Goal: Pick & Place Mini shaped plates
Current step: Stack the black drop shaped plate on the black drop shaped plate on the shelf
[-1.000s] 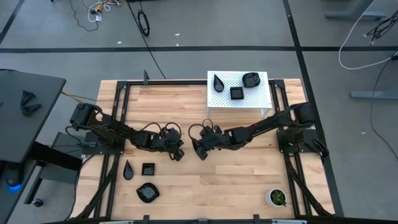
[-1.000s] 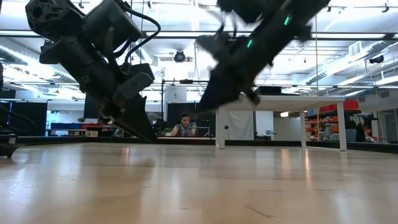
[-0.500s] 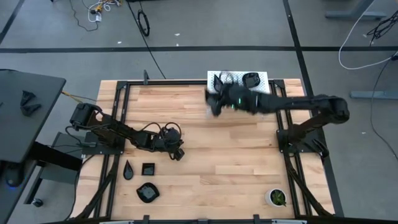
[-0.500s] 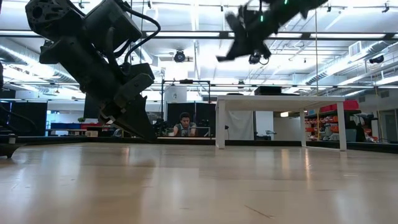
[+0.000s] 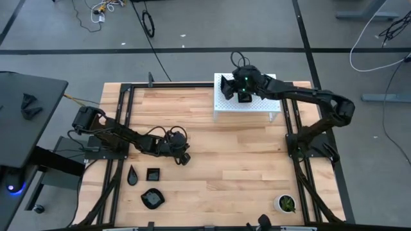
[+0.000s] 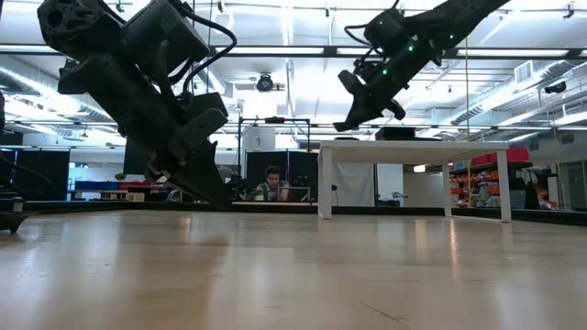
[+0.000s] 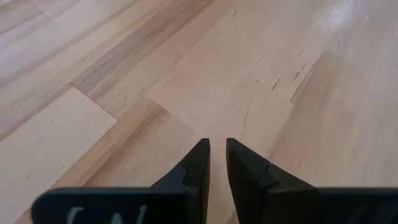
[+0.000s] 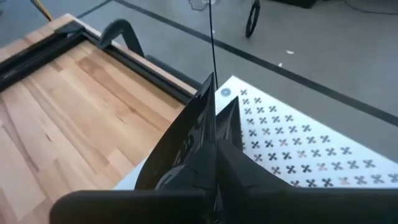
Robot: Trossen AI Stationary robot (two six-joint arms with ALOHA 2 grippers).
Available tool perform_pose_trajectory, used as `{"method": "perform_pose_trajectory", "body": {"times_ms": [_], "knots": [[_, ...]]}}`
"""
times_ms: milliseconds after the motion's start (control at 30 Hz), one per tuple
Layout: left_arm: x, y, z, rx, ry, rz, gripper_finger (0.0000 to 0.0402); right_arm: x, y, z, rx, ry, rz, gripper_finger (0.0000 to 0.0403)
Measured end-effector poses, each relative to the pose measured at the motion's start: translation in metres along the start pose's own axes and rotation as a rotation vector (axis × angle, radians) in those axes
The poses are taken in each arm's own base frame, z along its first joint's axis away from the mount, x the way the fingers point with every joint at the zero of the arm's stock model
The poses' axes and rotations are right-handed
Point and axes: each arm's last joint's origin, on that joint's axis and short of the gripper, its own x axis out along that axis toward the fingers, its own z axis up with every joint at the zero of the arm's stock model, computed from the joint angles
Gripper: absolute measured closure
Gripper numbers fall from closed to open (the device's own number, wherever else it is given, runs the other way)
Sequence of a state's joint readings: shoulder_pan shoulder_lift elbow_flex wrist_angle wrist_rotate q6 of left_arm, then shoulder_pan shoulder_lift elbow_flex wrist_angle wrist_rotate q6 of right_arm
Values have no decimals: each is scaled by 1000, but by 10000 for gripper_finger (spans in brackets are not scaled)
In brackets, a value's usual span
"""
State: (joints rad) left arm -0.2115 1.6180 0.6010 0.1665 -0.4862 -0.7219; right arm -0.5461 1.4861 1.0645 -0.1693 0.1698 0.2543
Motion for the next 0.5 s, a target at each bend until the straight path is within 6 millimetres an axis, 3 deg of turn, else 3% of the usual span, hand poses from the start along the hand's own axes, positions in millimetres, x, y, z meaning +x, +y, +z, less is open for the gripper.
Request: {"method": "perform_pose_trajectory", "body": {"times_ms": [200, 500], "knots": [[-1, -1, -1, 3, 1, -4, 346, 13, -1, -6, -5, 27, -19, 389], [-1, -2, -1, 7, -5, 0, 346, 15, -2, -6, 24, 18, -36, 376]]}}
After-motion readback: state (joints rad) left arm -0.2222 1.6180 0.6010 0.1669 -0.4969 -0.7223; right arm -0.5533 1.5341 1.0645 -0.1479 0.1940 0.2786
